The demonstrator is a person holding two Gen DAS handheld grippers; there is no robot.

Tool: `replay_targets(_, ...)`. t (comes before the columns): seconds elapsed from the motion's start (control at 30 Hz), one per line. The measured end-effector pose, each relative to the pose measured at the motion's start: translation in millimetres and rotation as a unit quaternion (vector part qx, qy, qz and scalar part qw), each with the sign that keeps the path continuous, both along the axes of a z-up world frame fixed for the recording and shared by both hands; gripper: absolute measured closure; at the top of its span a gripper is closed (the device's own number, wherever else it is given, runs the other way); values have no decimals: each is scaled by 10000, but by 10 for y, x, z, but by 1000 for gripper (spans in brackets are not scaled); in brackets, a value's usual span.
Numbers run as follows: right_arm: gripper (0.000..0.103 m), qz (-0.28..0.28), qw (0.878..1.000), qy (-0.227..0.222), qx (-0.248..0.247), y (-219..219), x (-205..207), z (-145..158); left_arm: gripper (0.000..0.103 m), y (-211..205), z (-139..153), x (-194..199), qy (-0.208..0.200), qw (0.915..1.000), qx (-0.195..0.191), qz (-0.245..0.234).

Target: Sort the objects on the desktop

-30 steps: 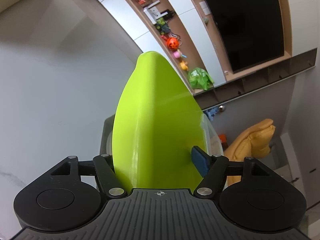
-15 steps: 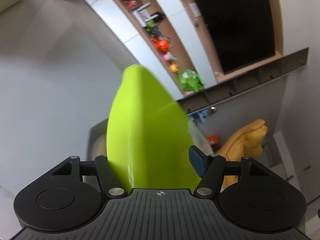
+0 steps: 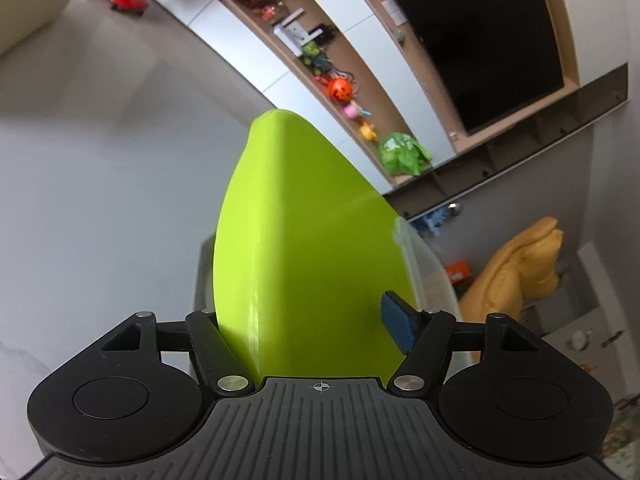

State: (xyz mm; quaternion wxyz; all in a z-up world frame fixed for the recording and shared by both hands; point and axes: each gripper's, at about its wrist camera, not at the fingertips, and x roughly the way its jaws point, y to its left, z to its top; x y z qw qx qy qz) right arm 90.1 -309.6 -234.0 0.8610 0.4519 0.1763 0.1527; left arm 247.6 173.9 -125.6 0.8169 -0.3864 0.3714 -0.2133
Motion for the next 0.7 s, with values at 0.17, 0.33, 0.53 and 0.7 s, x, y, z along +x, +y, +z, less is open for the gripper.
replay_targets(0.17, 58, 37, 10000, -10, 90, 9, 39, -31, 25, 21, -68, 48, -13, 9999, 31, 122)
replay_targets(0.33, 50, -62, 10000, 7, 15, 29, -34, -42, 21, -34, -43, 63, -160, 9996, 191, 115)
replay_targets(0.53, 38, -226, 9994, 104, -245, 73, -72, 10, 10, 157, -23, 14, -155, 9989, -142, 423)
replay_targets(0.7, 49, -292, 9996, 52, -45, 78, -127, 1, 9, 354, 104, -273, -463, 9930, -500, 962)
